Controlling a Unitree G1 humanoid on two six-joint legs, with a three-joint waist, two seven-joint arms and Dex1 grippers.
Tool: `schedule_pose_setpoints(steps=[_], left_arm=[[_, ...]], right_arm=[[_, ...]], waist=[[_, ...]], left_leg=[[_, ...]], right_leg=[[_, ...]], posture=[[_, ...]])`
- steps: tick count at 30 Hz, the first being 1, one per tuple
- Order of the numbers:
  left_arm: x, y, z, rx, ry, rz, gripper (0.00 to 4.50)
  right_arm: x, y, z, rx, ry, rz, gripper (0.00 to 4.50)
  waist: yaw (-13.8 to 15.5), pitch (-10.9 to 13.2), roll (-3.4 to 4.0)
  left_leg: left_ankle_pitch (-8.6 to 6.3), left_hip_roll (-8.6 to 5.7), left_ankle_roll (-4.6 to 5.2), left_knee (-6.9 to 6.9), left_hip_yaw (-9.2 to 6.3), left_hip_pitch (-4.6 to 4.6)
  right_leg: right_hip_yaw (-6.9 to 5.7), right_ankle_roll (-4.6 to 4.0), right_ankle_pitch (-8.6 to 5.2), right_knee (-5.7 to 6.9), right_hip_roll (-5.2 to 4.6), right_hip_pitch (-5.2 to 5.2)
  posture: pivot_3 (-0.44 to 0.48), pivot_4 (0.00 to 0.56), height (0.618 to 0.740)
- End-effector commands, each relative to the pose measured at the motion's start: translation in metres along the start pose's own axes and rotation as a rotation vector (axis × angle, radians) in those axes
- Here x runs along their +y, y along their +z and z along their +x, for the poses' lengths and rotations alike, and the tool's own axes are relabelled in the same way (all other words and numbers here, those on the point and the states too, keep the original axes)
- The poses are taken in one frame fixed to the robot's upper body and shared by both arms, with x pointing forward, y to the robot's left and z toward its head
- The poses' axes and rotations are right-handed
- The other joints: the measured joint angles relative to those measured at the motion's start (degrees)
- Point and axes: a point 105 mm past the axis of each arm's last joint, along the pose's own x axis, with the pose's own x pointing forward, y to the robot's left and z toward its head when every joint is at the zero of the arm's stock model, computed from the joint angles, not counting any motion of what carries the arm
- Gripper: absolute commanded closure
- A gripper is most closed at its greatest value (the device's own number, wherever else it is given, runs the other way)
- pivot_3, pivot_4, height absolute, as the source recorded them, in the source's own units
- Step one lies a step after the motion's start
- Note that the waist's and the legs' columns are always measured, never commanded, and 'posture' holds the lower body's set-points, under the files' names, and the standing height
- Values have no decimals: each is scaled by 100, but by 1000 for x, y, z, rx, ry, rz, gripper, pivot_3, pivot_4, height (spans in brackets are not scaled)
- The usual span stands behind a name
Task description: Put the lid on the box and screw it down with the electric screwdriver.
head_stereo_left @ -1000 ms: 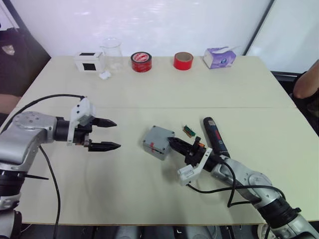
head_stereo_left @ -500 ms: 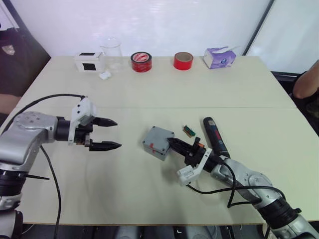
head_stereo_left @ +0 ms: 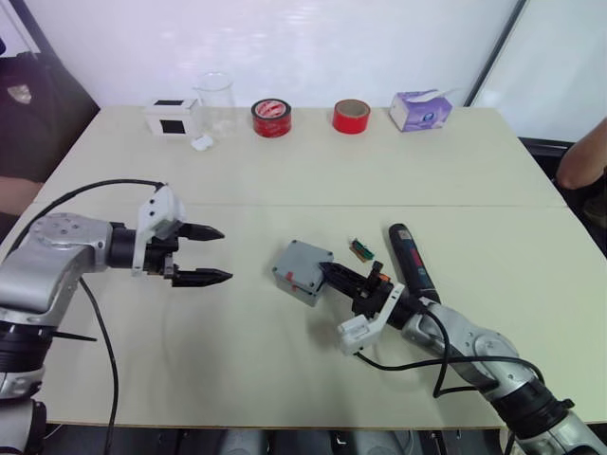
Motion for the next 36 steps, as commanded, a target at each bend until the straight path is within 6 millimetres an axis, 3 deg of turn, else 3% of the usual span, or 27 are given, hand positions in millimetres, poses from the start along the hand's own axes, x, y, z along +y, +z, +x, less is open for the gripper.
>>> schedule_pose_setpoints(steps=[1,7,15,21,24,29,30,34,36], left_arm=[[2,10,-2,-16,7,47,19],[3,11,0,-19,6,52,19],[3,13,3,-22,-1,58,19],[0,23,18,-71,-32,104,19],[-3,36,39,-125,-69,155,645],[-13,41,66,-150,-147,200,2719],[-15,42,71,-152,-161,206,2908],[-20,32,91,-143,-205,205,4381],[-21,25,100,-127,-209,202,4381]], right_arm=[[2,-3,-6,12,5,-7,4350],[-6,-1,-5,6,-53,-7,4350],[8,2,-6,-1,10,-9,4350],[12,1,-8,-1,31,-15,4350],[15,1,-9,-5,38,-29,4350],[15,0,-9,-7,35,-38,4350],[15,0,-10,-7,35,-39,4350],[16,0,-12,-9,41,-37,4350],[16,0,-12,-12,47,-37,4350]], waist=[[0,0,0],[-9,0,0],[-9,0,-1],[7,-2,-1],[11,-5,-5],[-1,-7,-4],[-2,-8,-2],[6,-11,-3],[4,-11,-3]], left_leg=[[0,0,0,0,0,0],[0,-1,0,0,0,0],[0,-1,0,1,0,0],[0,-1,0,1,0,0],[0,-3,-1,6,-1,0],[0,-5,-1,11,-1,1],[0,-5,-1,11,-1,1],[0,-7,-1,17,-1,2],[0,-8,-1,22,-1,2]], right_leg=[[0,0,0,0,0,0],[0,0,0,1,0,0],[0,0,0,1,0,0],[0,0,0,1,0,1],[0,0,0,3,-2,5],[0,1,1,4,-1,6],[1,1,1,5,-1,6],[2,1,1,6,-3,10],[2,1,1,10,-2,10]], posture=[[0,150,739],[0,150,739],[0,150,739],[0,150,739],[0,150,739],[0,150,739],[0,150,739],[0,150,739],[0,150,739]])
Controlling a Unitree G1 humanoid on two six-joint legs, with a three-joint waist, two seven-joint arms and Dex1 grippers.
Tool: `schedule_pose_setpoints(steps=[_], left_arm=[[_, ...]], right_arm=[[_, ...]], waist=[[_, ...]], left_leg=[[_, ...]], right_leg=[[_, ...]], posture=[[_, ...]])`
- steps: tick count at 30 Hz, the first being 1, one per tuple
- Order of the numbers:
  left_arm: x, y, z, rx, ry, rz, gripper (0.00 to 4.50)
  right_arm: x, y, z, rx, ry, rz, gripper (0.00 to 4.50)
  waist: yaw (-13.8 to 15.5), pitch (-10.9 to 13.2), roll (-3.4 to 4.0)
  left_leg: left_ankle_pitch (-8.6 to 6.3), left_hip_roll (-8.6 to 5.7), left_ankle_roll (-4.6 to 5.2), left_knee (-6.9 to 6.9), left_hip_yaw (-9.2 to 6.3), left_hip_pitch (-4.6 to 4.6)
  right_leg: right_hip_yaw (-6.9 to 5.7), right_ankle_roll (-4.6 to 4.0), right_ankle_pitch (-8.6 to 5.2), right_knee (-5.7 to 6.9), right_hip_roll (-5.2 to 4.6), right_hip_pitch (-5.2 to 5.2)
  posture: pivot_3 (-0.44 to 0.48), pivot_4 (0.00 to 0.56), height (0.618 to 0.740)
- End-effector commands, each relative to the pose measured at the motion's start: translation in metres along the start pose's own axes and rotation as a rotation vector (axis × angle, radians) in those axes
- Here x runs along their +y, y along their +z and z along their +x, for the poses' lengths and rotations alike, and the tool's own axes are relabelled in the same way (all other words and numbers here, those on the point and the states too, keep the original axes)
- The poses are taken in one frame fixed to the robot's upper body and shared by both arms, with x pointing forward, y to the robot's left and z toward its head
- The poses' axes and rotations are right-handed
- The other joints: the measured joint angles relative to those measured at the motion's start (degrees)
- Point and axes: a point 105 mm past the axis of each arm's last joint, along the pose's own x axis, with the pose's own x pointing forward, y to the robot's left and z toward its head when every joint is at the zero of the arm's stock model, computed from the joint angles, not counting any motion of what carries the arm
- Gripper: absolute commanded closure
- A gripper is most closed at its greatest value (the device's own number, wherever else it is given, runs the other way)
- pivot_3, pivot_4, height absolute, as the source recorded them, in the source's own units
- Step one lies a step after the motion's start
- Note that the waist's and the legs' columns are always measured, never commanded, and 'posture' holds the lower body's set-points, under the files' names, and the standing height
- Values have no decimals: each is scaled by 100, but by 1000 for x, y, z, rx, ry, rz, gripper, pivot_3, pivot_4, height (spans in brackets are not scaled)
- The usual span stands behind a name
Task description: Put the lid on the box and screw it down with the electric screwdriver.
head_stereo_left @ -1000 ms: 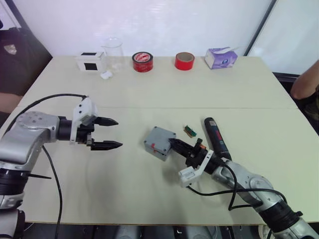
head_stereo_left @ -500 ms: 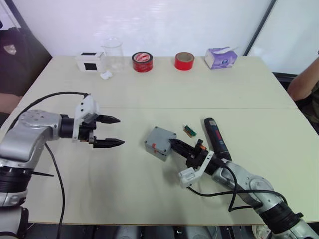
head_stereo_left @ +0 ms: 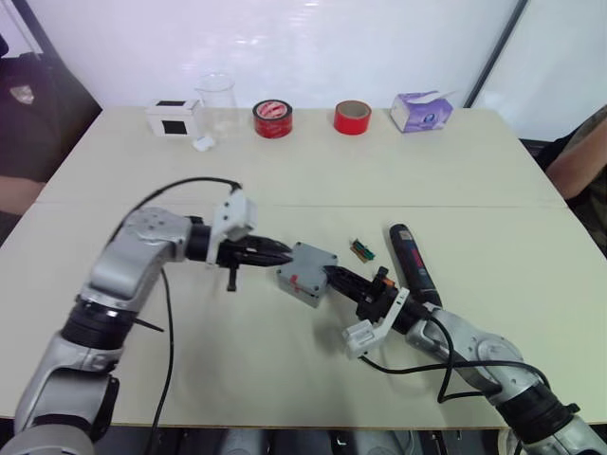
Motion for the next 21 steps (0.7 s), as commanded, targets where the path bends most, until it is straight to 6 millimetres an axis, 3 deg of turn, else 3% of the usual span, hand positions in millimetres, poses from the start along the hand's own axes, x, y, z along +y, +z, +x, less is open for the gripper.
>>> schedule_pose_setpoints(steps=[1,8,10,14,19,21], left_arm=[[3,-7,8,30,-1,46,4381],[12,-31,20,90,53,83,4381],[13,-35,23,102,57,87,4500],[14,-45,27,145,71,97,4500],[11,-52,29,169,61,74,4500],[8,-55,30,180,50,67,4500]], right_arm=[[9,1,-6,-9,55,-11,4350],[10,5,-9,-29,71,-11,4350],[11,5,-10,-34,80,-8,3341],[12,3,-14,-30,114,6,1917],[6,1,-20,-49,115,5,308],[3,-1,-23,-55,119,13,54]], waist=[[1,0,0],[20,-8,0],[21,-9,1],[4,-40,-8],[23,-98,-7],[25,-99,-7]], left_leg=[[0,0,0,1,-1,0],[-1,-1,1,12,-3,7],[-2,-4,4,13,-2,31],[-12,-3,21,12,-5,87],[-12,-4,21,13,-8,103],[-13,-4,22,12,-8,116]], right_leg=[[0,0,0,2,0,0],[-2,0,0,4,-1,15],[-2,0,0,3,-2,41],[-3,-1,-2,-15,1,104],[-4,-1,-2,-16,-1,125],[-4,-18,-12,-21,-2,139]], posture=[[0,150,739],[0,150,739],[0,150,739],[0,150,739],[0,150,739],[0,150,739]])
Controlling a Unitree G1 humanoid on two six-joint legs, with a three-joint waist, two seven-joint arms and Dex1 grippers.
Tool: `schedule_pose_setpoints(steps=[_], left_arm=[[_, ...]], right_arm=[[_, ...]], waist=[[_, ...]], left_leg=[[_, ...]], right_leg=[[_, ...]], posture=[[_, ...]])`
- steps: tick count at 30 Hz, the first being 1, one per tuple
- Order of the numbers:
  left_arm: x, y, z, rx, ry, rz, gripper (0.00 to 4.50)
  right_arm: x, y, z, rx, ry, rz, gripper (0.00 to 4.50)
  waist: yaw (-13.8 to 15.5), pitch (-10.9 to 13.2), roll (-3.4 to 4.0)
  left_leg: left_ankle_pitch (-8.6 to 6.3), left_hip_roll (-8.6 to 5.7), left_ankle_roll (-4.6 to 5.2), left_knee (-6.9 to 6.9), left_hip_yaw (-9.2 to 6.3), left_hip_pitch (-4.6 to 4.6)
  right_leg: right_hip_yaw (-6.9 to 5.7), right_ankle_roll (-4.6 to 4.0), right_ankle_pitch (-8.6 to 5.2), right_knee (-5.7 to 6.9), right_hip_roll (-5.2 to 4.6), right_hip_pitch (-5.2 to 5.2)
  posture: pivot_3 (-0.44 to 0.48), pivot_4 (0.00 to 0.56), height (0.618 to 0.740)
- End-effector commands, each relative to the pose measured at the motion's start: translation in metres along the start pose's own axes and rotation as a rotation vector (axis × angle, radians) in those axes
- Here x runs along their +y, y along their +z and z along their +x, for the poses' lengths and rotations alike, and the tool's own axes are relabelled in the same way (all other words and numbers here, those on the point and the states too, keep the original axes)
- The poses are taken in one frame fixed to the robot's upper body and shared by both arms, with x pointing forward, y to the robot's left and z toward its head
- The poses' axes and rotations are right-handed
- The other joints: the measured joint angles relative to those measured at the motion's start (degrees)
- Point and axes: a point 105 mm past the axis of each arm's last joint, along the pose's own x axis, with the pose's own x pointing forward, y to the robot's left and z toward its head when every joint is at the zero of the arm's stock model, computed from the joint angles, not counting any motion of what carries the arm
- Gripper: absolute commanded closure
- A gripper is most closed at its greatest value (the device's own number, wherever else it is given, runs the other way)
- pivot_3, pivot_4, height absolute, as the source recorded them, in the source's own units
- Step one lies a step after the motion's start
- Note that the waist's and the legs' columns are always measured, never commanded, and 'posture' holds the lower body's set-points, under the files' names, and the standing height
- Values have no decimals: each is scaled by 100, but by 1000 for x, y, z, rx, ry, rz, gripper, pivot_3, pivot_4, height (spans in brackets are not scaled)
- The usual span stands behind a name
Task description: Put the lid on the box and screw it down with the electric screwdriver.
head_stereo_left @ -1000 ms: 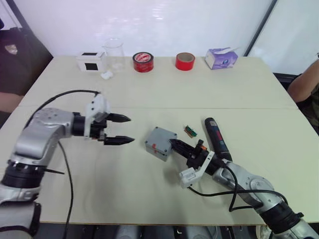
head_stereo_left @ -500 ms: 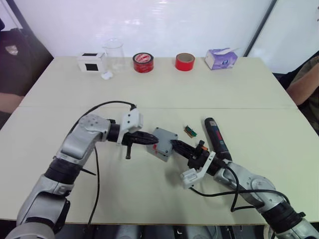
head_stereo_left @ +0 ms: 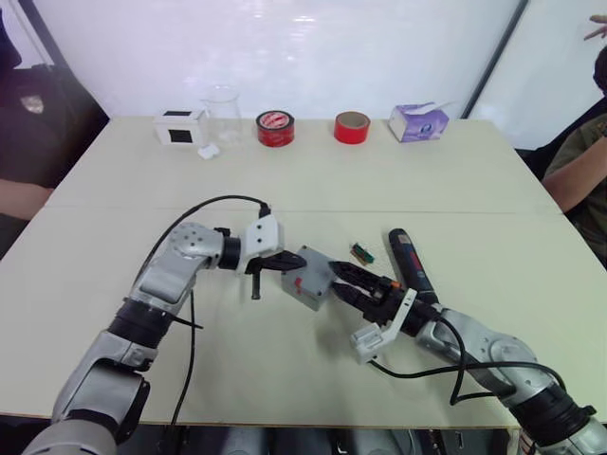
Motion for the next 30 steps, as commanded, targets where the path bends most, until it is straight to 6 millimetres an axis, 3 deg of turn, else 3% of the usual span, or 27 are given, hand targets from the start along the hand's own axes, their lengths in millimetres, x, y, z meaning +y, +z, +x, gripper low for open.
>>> schedule_pose_setpoints(steps=[1,10,12,16,21,24,29,30], left_arm=[[-12,-24,6,92,-40,-57,4500],[-15,-28,11,123,-38,-79,4500],[-14,-19,9,83,-32,-65,4500],[-7,11,-1,-30,5,-43,4500],[6,35,-16,-84,86,-42,4500],[10,22,-26,13,136,-18,4500],[13,-6,-39,89,213,-58,4500],[13,-11,-38,96,217,-75,4500]], right_arm=[[9,1,-12,-32,79,11,54],[4,-3,-23,-63,113,59,54],[1,-6,-24,-50,115,176,54],[-9,-7,-26,-23,124,665,54],[-21,-20,-23,55,100,992,1569],[-15,-19,-21,109,162,1232,2564],[2,-13,-14,196,242,1387,4385],[6,-13,-12,213,257,1382,4447]], waist=[[-2,0,-3],[-29,0,-2],[-26,0,-2],[-26,6,-7],[-22,15,-6],[-27,16,-4],[-16,18,1],[-15,20,-1]], left_leg=[[-3,0,5,0,0,13],[-10,3,18,-6,3,49],[-10,4,18,-6,3,49],[-10,22,18,-8,2,48],[-11,26,19,-8,-1,41],[-11,32,19,-14,-3,40],[-11,30,18,-40,-2,39],[-10,30,18,-41,-1,38]], right_leg=[[0,1,0,-4,0,13],[7,1,-4,-4,6,37],[7,1,-4,-4,6,38],[7,2,-3,-9,3,40],[5,1,-3,-8,1,35],[5,1,-3,-8,5,29],[4,-6,-6,-10,5,14],[5,-6,-7,-10,3,12]], posture=[[0,150,739],[0,150,739],[0,150,739],[0,150,739],[0,150,739],[0,150,739],[0,150,739],[0,150,739]])
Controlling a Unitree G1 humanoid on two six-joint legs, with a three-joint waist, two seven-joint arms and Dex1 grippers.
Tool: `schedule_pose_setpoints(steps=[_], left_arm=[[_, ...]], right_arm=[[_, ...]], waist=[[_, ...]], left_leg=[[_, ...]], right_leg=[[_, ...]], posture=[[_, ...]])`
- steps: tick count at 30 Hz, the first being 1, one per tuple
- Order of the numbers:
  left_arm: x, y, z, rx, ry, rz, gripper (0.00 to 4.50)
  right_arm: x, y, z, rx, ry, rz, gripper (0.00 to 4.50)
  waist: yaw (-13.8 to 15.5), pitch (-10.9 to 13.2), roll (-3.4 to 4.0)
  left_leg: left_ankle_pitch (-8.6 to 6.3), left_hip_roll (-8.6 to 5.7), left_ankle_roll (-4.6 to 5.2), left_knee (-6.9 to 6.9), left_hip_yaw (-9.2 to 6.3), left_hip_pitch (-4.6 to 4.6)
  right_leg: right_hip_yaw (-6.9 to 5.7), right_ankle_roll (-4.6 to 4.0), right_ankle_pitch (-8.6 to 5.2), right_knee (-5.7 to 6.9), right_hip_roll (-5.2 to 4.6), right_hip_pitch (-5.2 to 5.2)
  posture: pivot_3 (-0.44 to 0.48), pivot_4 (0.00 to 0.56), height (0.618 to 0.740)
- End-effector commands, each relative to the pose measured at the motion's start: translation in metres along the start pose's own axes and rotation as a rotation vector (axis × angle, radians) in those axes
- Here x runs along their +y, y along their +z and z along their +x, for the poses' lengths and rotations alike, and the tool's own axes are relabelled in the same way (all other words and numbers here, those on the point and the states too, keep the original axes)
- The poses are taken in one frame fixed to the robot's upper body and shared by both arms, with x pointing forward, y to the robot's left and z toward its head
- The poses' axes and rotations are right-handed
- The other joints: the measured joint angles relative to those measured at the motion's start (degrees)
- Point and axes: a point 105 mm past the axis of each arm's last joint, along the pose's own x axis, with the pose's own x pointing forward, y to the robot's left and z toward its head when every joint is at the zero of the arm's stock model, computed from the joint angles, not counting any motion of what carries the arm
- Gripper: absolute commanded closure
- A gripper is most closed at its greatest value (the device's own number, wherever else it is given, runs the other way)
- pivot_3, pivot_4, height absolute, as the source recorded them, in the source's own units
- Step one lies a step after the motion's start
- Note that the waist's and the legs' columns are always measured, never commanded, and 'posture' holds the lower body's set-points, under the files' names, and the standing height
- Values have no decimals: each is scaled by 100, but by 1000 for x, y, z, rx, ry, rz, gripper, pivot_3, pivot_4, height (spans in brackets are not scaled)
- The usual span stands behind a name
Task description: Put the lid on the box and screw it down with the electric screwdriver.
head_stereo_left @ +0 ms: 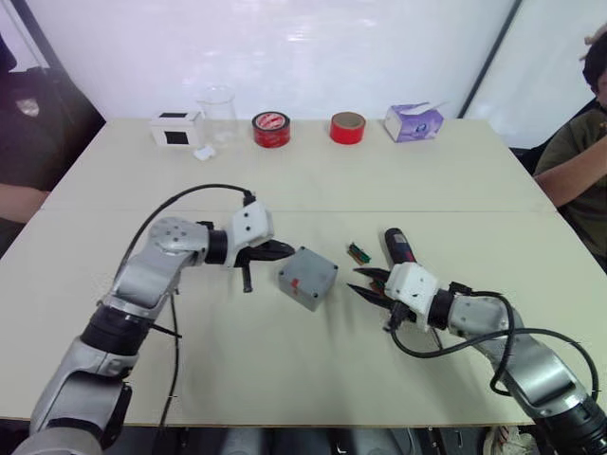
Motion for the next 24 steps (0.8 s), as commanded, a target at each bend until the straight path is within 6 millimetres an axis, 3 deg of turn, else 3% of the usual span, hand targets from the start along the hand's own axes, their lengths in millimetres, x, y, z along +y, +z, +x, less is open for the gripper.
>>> schedule_pose_setpoints(steps=[1,7,13,24], left_arm=[[6,-11,-3,20,46,-17,4500],[3,-34,12,86,39,-2,4500],[-11,-38,23,85,-49,-3,4500],[-42,-37,11,78,-235,-20,4500]], right_arm=[[2,9,8,14,9,11,4447],[6,8,19,50,44,1,4447],[13,6,33,91,97,-14,4447],[22,14,44,94,203,-19,4447]], waist=[[1,2,-2],[8,3,-1],[5,3,0],[-12,4,1]], left_leg=[[0,0,0,0,0,-4],[0,-5,0,0,1,-48],[1,-9,-1,2,1,-96],[0,-5,-1,-2,0,-94]], right_leg=[[-1,0,0,0,0,-4],[-3,17,10,-1,0,-46],[-4,20,12,0,-1,-90],[-8,19,11,1,4,-92]], posture=[[0,150,739],[0,150,739],[0,150,739],[0,150,739]])
